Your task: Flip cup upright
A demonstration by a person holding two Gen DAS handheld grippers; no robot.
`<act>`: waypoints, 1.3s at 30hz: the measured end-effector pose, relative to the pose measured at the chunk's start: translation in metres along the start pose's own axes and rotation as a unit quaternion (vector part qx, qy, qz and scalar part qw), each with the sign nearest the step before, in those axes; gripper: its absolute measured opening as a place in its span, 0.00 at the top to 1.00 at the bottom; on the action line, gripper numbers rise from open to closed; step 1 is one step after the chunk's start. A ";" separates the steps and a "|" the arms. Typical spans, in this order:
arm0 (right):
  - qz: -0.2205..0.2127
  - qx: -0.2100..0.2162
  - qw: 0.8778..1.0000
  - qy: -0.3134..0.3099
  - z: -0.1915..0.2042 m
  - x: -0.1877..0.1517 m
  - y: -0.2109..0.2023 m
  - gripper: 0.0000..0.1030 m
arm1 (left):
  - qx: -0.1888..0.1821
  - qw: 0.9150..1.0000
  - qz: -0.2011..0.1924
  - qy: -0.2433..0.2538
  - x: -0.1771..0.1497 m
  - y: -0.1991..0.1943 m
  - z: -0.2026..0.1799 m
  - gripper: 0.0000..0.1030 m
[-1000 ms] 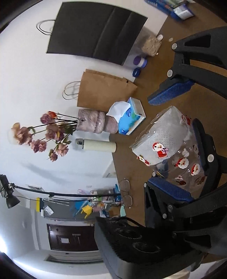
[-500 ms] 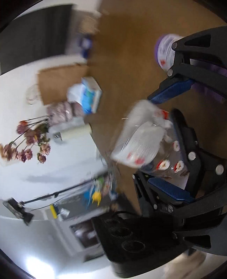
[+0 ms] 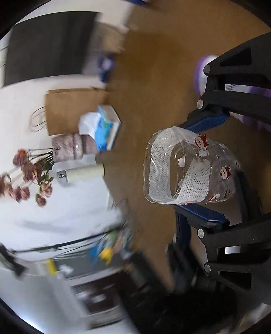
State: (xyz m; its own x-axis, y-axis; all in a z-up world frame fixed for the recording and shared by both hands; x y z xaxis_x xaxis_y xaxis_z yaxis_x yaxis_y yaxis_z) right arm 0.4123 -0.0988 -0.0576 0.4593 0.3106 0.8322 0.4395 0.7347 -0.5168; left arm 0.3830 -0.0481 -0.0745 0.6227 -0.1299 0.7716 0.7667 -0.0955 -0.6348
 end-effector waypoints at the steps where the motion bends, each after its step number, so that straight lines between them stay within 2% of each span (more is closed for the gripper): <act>1: 0.007 -0.014 1.000 -0.015 0.002 -0.001 0.004 0.34 | 0.007 1.000 0.007 0.002 -0.004 0.000 0.002 0.17; 4: 0.024 -0.049 0.997 -0.058 0.009 -0.006 0.017 0.32 | 0.029 0.999 0.027 0.009 -0.016 -0.001 0.010 0.16; 6: 0.022 -0.047 0.997 -0.063 0.011 -0.010 0.017 0.31 | 0.040 0.999 0.030 0.005 -0.021 -0.002 0.015 0.16; 10: 0.044 -0.048 0.997 -0.040 0.004 -0.017 0.020 0.31 | 0.051 0.998 0.037 -0.012 -0.026 -0.001 0.023 0.12; 14: 0.044 -0.039 0.998 -0.014 -0.001 -0.019 0.015 0.24 | 0.064 0.997 0.032 -0.019 -0.026 -0.002 0.024 0.12; 17: 0.035 -0.018 0.999 0.011 0.002 -0.016 0.000 0.23 | 0.069 0.997 0.024 -0.026 -0.023 -0.011 0.026 0.12; 20: 0.010 -0.020 1.000 0.021 0.011 -0.010 -0.032 0.23 | 0.084 0.996 -0.001 -0.034 -0.020 -0.034 0.033 0.11; 22: -0.008 -0.043 0.999 0.028 0.012 -0.010 -0.061 0.19 | 0.121 0.991 -0.035 -0.051 -0.017 -0.057 0.047 0.04; 23: -0.012 -0.063 0.997 0.035 0.010 -0.012 -0.076 0.18 | 0.150 0.985 -0.052 -0.062 -0.017 -0.069 0.057 0.04; 24: -0.014 -0.099 0.994 0.045 0.005 -0.017 -0.095 0.18 | 0.164 0.982 -0.061 -0.068 -0.016 -0.076 0.062 0.03; 25: -0.015 -0.117 0.992 0.047 0.004 -0.019 -0.105 0.18 | 0.176 0.979 -0.072 -0.074 -0.017 -0.087 0.069 0.03; 28: -0.022 -0.189 0.980 0.055 0.001 -0.033 -0.144 0.17 | 0.183 0.975 -0.085 -0.091 -0.019 -0.104 0.078 0.02; 32: -0.035 -0.184 0.979 0.079 0.011 -0.041 -0.165 0.17 | 0.173 0.974 -0.099 -0.106 -0.019 -0.121 0.075 0.02; 39: -0.051 -0.185 0.979 0.069 0.040 -0.045 -0.174 0.17 | 0.178 0.972 -0.133 -0.079 -0.026 -0.153 0.055 0.00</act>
State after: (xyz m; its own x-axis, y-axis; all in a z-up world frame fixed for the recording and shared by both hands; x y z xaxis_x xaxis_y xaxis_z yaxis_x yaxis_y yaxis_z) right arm 0.2843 -0.2162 0.0030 0.4877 0.1431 0.8612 0.7263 0.4808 -0.4912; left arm 0.2583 0.0245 0.0052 0.3890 0.0082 0.9212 0.8920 0.2465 -0.3789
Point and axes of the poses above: each gripper's, at about its wrist camera, not at the fingertips, and y roughly the way its jaws point, z to its left, x to its top, the point moved 6 cm from there along y, roughly the way its jaws point, and after that the axes turned 14 degrees about x, right-handed, at the moved point
